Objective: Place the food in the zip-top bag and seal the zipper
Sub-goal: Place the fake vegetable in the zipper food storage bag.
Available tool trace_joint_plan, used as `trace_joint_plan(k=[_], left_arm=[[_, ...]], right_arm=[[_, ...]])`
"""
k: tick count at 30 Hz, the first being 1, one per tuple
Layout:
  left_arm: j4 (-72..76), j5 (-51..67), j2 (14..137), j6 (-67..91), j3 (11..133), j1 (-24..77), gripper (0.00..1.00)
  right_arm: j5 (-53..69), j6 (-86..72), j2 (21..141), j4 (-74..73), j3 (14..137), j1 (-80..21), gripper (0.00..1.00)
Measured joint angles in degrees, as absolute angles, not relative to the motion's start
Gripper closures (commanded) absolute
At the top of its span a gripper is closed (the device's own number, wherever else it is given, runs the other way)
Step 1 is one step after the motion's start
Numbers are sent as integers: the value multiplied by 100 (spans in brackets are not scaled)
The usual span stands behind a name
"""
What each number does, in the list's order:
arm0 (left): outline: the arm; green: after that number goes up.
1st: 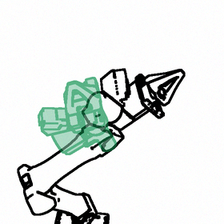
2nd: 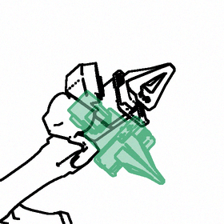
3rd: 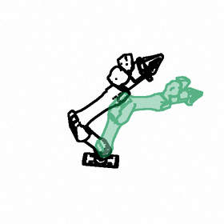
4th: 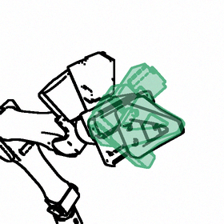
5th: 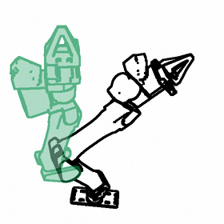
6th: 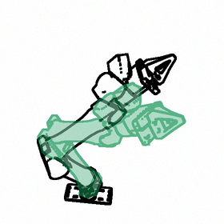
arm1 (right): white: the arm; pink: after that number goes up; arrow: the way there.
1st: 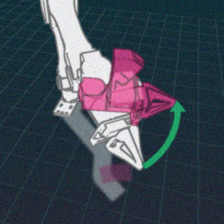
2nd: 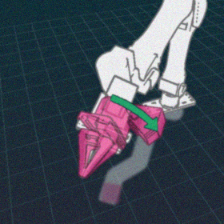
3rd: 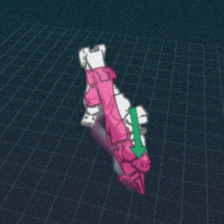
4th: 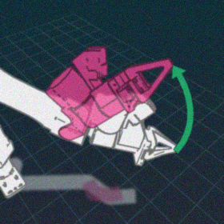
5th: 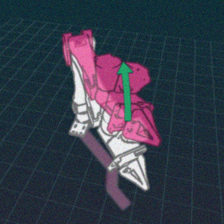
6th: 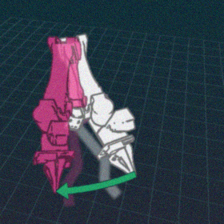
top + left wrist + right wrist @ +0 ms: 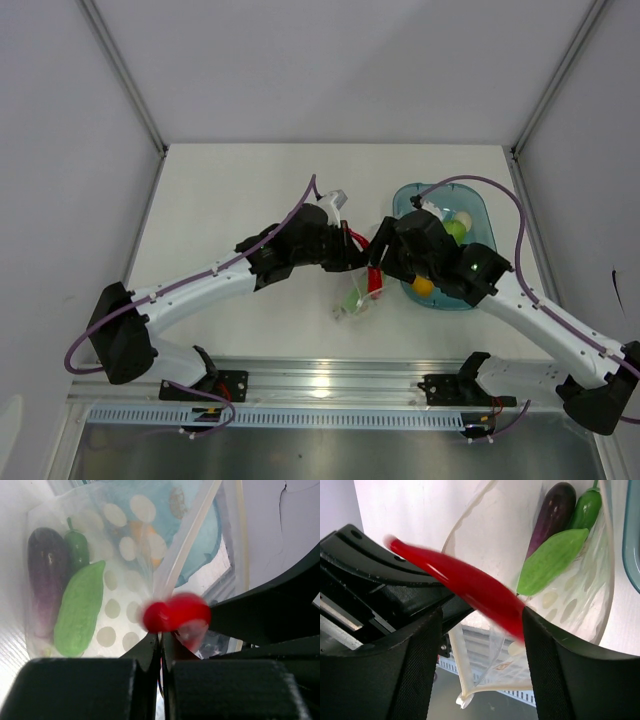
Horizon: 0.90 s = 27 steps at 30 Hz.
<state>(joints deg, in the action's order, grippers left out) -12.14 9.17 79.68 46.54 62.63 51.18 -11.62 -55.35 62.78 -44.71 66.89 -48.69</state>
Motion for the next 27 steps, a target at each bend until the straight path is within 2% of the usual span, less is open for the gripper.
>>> trace_joint_plan(k=[11,13,14,15,18,27], left_arm=[[-1275,915,7968,4652,6263,5118,99],[-1280,915,7968,4652,6263,5118,99],[-1282,915,7968,4652,6263,5118,99],[-1282,915,7968,4652,6263,5118,100],[-1302,917,7961,4652,6263,5118,99],[-1420,871,7703,4626,6267,5118,99]], right_arm=[[-1391,-5430,6257,-4731,6847,-4783,32],[-1411,-5378,6250,-4794,6976,-4674,14],[-1424,-5334,6246,-4834,7046,-4591,11],[-1444,-5253,6239,-4877,7109,-4486,1],[-1461,-4998,6215,-5004,7282,-4042,1],[-805,-4049,5940,-5260,7435,-1492,1]])
